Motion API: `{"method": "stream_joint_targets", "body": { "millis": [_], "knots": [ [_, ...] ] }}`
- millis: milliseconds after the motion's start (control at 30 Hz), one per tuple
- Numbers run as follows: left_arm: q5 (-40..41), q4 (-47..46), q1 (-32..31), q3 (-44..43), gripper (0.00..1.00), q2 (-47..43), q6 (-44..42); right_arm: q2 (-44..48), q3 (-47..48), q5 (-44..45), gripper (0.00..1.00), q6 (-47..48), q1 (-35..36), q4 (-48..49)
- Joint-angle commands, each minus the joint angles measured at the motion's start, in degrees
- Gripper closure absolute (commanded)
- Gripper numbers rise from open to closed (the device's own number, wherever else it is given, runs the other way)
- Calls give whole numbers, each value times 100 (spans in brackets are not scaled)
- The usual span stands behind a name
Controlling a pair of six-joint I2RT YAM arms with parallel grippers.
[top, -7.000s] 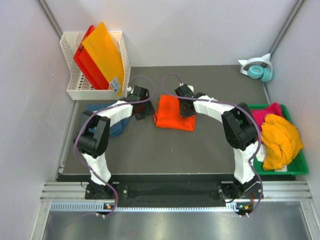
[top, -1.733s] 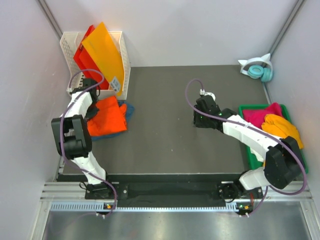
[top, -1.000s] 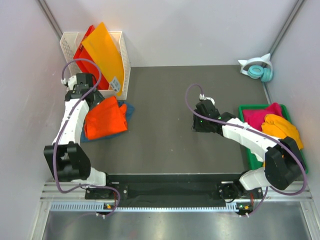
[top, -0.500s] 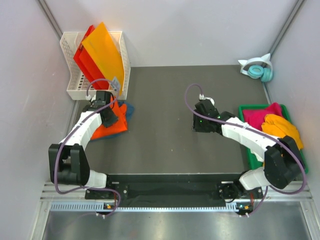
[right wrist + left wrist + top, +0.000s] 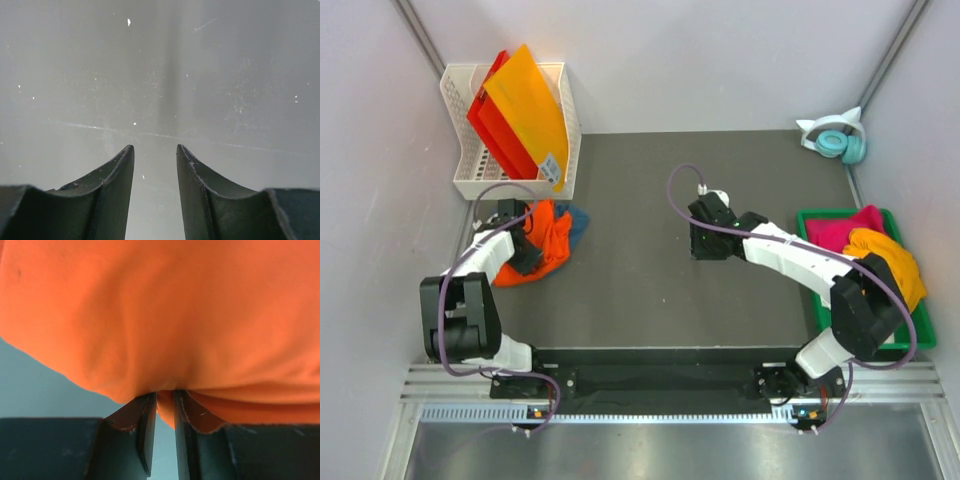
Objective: Fold and stack the t-shirts
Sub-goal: Neatly place the folded tshirt to the corner
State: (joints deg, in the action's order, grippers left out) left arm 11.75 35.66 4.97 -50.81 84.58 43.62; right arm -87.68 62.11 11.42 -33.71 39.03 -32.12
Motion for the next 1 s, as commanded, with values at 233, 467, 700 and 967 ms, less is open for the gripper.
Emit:
{"method": "stream_joint_targets", "body": {
  "millis": [233, 467, 700, 967],
  "knots": [
    [-497, -384, 329, 247, 71, -562, -336, -346, 557, 211, 60, -285, 316, -84],
    [-1349, -920, 101, 97, 57, -1241, -276, -557, 812, 273, 60, -381, 518, -145],
    [-2044, -1702, -14, 150, 51, -1014, -117, -566, 874, 352, 60, -355, 641, -269],
    [-2475, -1879, -470, 115, 56, 242, -195, -443, 733, 361, 60, -390, 641, -242]
  ]
}}
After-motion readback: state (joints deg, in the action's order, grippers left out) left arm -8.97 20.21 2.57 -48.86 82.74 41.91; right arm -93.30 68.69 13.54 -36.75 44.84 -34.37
